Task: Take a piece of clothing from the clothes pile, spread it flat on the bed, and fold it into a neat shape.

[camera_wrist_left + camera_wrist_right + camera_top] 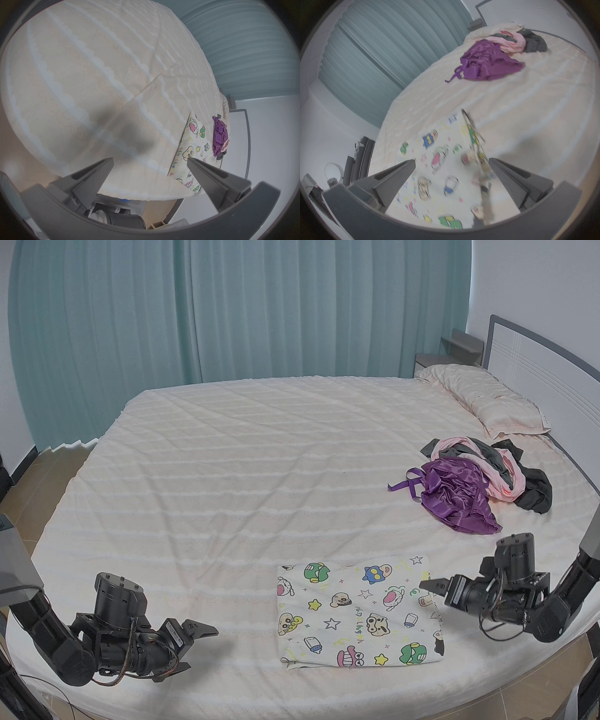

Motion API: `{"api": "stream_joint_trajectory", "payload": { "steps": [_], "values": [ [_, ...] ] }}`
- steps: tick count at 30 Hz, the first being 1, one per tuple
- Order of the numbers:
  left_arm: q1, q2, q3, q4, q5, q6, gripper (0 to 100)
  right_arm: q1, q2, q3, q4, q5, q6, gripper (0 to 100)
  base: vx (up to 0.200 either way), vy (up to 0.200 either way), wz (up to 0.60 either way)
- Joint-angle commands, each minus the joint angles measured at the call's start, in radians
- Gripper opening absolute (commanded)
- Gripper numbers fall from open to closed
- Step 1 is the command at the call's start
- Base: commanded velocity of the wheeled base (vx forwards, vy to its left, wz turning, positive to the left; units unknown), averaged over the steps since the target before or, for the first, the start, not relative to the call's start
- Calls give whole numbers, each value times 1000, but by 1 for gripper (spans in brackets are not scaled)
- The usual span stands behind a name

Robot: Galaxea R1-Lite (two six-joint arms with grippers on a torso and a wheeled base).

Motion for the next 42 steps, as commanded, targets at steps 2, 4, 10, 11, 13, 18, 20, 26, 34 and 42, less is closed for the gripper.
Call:
{"api": "stream_joint_trajectory", "payload": {
  "steps": [2, 4, 10, 11, 13, 18, 20, 26, 34, 42],
  "values": [
    [-1, 2, 0, 0, 0, 0, 100, -11, 166, -283, 90, 2, 5, 100, 0, 0, 0],
    [-1, 2, 0, 0, 0, 0, 100, -14, 218, -360, 126, 2, 7, 100, 0, 0, 0],
    [-3, 2, 2, 0, 0, 1, 100, -23, 324, -481, 146, -2, -4, 100, 0, 0, 0],
    [-3, 2, 2, 0, 0, 1, 100, -23, 324, -481, 146, -2, -4, 100, 0, 0, 0],
    [-4, 2, 6, 0, 0, 1, 100, -29, 336, -510, 147, -6, -13, 100, 0, 0, 0],
    [-6, 2, 8, -6, 0, 1, 100, -35, 351, -526, 146, -6, -15, 100, 0, 0, 0],
    [-6, 4, 9, -12, 0, 1, 100, -41, 347, -526, 146, -7, -15, 100, 0, 0, 0],
    [-6, 4, 14, -15, 0, 1, 100, -54, 333, -521, 144, -6, -15, 100, 0, 0, 0],
    [-6, 4, 14, -15, 0, 1, 100, -46, 333, -533, 143, -7, -15, 100, 0, 0, 0],
    [-6, 4, 14, -15, 0, 1, 100, -51, 335, -549, 146, -7, -13, 0, 0, 0, 0]
  ]
}}
